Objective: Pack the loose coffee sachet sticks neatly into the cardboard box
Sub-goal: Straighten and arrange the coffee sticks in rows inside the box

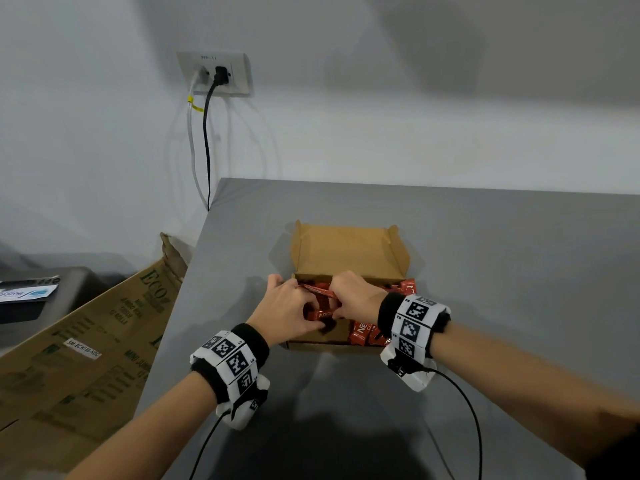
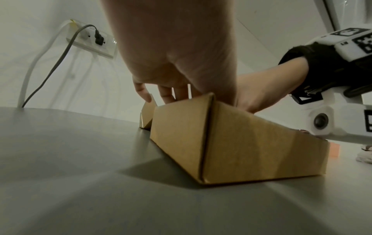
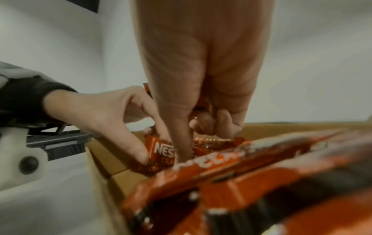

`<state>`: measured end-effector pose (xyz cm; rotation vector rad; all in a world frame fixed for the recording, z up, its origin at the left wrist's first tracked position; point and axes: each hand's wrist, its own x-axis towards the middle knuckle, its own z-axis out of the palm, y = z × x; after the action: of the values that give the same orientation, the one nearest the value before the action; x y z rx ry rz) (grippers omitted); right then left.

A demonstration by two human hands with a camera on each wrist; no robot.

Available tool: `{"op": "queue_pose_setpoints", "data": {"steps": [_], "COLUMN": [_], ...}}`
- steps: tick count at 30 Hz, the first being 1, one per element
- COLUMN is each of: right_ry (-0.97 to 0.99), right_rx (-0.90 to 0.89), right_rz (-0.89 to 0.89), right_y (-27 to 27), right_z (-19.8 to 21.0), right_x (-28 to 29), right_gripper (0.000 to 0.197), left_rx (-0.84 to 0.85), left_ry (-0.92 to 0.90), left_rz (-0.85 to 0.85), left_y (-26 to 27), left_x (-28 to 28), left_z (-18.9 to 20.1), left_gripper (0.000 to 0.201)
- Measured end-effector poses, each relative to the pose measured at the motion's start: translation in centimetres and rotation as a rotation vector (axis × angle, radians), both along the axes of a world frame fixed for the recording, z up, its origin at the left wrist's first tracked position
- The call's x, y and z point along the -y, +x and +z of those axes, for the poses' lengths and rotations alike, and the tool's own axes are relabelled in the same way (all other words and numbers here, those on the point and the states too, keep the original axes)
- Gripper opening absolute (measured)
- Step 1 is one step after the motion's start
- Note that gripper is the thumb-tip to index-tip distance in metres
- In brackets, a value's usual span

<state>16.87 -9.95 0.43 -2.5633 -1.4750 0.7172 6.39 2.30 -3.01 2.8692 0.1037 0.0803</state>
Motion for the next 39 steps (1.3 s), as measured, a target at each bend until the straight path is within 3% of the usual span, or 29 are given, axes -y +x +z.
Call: {"op": "queue_pose_setpoints", "data": {"steps": [6,9,11,14,17,21,33,39], "right_ry": [0.027,0.034,0.037,-0.003,-0.029,-0.071,-0.085,-0.043], "right_rx": [0.022,0.023,0.045,0.064,0.094,0.141,0.136,0.106], "right_rz": [-0.02,-0.043,-0.062,-0.08,-0.088,-0.091,-0.074,-0.083], "right_y": [0.3,0.7,1.1,1.5,1.3,1.1,1.0,1.0], "right_z": [-0.7,-0.4,-0.1,0.2,-0.2,-0.6,-0.6,0.5], "right_x": [-0.3,0.1,0.4,0.6,0.6,0.7,0.6,0.9], "right_gripper": [0.019,0.026,0.02,0.018,0.031,0.026,0.008,0.02], "left_rx": [0.053,0.036,0.075,0.101,0.149,0.116,0.114,0.114], "left_ry": [0.001,0.089,0.162,0.244,0.304,0.359,0.3,0.277], "left_rz": [0.0,-0.001,-0.002,0.008,0.028,0.075,0.073,0.061], "left_y": [0.0,0.2,0.3,0.4,0.4,0.3,0.1,0.2], "left_x": [-0.3,0.0,0.4,0.9,1.1,1.2,0.9,0.8], "left_z": [-0.5,-0.4,0.0,0.0,-0.1,0.0,0.8,0.7], "left_gripper": [0.019,0.016,0.006,0.023,0.025,0.024,0.029,0.03]}}
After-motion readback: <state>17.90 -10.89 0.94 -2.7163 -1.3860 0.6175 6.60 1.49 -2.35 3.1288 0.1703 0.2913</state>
